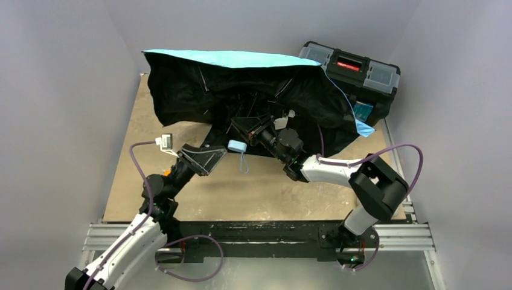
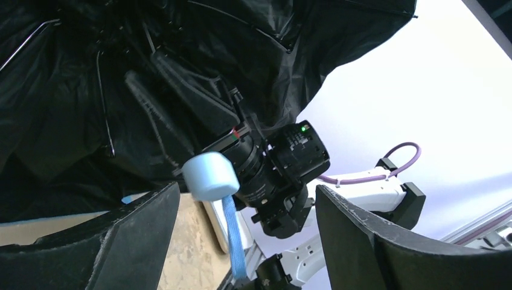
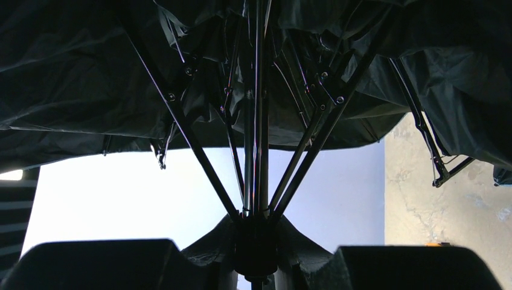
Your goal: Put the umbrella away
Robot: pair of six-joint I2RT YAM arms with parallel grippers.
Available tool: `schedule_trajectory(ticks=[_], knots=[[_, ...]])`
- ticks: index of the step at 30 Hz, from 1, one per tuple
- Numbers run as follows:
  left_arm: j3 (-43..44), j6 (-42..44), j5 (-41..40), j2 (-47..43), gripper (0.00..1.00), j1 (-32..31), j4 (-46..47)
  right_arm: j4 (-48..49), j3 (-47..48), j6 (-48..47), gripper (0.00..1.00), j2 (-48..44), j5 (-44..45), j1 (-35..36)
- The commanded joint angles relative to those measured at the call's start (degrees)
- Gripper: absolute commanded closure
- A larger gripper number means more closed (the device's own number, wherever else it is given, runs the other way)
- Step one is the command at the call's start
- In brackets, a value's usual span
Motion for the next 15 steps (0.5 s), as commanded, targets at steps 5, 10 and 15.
schedule_trajectory(ticks=[5, 10, 15], knots=[[4.8, 5.7, 1.9, 7.7, 0.19, -0.7, -0.4, 8.5, 2.2, 0.5, 1.00, 2.5, 0.1, 1.9], [5.8, 6.2, 2.2, 10.3, 0.21, -0.8, -0.3, 9.9, 2.5, 0.0, 1.00, 2.8, 1.2, 2.1], [6.3, 7.4, 2.7, 10.4, 0.23, -0.8, -4.0, 12.2, 2.1, -0.5, 1.00, 3.3, 1.6, 2.2]])
